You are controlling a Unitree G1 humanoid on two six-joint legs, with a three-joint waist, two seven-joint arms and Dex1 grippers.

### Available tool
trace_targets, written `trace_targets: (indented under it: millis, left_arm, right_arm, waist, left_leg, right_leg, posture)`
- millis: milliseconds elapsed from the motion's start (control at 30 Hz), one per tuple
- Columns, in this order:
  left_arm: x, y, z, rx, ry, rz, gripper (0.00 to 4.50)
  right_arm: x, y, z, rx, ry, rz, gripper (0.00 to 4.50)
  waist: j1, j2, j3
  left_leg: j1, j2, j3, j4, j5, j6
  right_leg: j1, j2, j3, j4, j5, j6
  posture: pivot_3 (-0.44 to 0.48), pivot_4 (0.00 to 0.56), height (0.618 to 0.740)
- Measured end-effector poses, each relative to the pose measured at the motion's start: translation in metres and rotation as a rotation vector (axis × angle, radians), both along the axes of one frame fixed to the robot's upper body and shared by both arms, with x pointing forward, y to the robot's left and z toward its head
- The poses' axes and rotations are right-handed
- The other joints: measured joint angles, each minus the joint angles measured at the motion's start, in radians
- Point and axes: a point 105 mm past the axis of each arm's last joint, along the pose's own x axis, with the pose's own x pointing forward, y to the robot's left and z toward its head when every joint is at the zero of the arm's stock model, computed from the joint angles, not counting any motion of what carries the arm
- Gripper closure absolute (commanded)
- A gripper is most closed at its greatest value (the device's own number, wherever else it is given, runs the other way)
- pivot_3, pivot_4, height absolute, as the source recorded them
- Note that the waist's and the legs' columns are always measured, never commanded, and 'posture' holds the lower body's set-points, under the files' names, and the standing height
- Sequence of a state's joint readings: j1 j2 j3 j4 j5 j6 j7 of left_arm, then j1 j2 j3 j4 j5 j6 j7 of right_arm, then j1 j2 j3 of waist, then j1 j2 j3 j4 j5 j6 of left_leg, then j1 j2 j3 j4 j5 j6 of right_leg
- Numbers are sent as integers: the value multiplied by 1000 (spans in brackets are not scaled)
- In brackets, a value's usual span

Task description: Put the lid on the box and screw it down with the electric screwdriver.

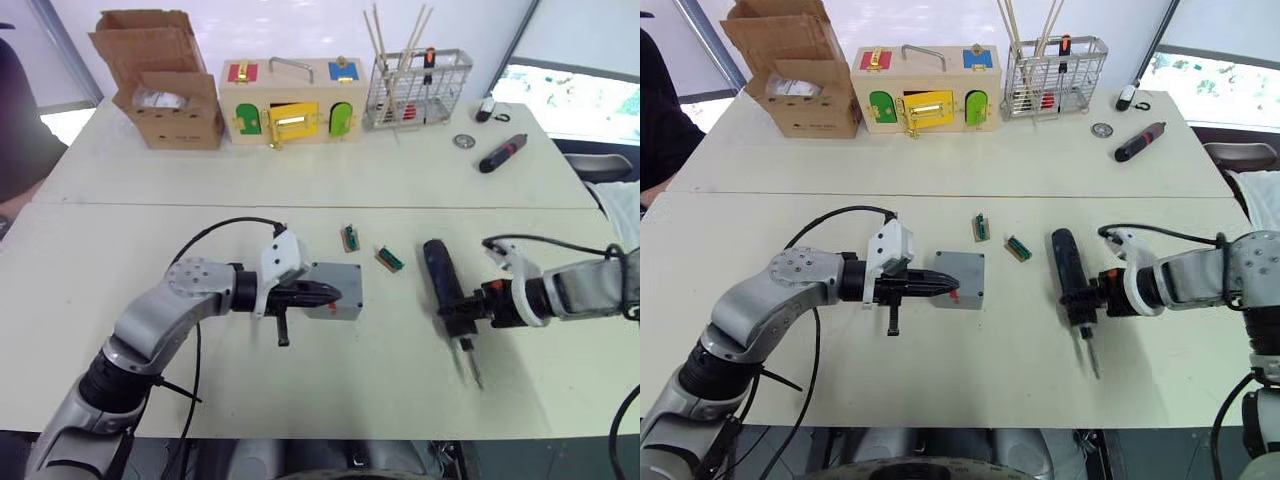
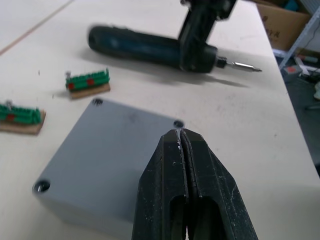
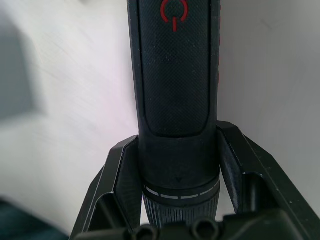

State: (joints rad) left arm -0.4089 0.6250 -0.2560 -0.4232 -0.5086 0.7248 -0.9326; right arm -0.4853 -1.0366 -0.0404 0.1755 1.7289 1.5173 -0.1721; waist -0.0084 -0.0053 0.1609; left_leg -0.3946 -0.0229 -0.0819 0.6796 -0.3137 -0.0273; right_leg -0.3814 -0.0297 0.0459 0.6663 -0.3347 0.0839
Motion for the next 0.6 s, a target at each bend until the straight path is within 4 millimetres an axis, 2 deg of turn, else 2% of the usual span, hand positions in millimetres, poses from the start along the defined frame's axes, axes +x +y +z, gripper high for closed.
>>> trace_targets:
  millis: [67, 100, 200, 333, 467, 533, 600]
  left_arm:
    - [4, 5, 0, 7, 6, 14, 4500]
    - [8, 8, 1, 12, 8, 19, 4500]
    - [16, 13, 8, 17, -5, 14, 4500]
    - [27, 18, 19, 14, -25, 7, 4500]
    - [36, 21, 28, 2, -18, 8, 4500]
    - [39, 24, 36, -15, -19, 13, 4500]
    - [41, 26, 41, -19, -20, 18, 4500]
  right_arm:
    - [10, -1, 18, 90, -82, -76, 2725]
    - [17, -1, 34, 151, -165, -120, 2725]
    - [35, 6, 82, 327, -432, -229, 2725]
    - [39, 23, 132, 465, -679, -288, 2725]
    - [27, 52, 193, 460, -1056, -231, 2725]
    - [16, 76, 207, 390, -1281, -168, 2725]
    - [9, 98, 201, 305, -1401, -92, 2725]
  waist:
    - [2, 2, 0]
    - [0, 2, 1]
    - [-5, 2, 1]
    - [-6, 4, 2]
    - [-6, 6, 3]
    - [-7, 5, 3]
    - [-8, 5, 3]
  left_leg:
    - [-10, 0, 0, 2, 0, 0]
    - [-15, 0, 0, 3, 0, -1]
    - [-15, 1, 0, 3, 1, -2]
    - [-14, 1, 1, 3, 2, -3]
    - [-15, 1, 1, 2, 3, -5]
    - [-15, 1, 0, 2, 4, -6]
    - [-15, 1, 0, 2, 4, -8]
  right_leg:
    - [-11, 0, 0, 3, 0, 0]
    - [-17, 1, -1, 6, 0, 1]
    - [-18, 1, 0, 8, 0, 1]
    - [-19, 1, 0, 11, 0, 1]
    - [-23, 2, 1, 14, 0, 1]
    - [-24, 3, 1, 14, 0, 1]
    - [-24, 3, 1, 15, 0, 1]
  posture:
    - [0, 150, 740]
    - [0, 150, 740]
    - [0, 150, 740]
    - [0, 150, 740]
    - [0, 150, 740]
    - [0, 150, 740]
    - [0, 150, 740]
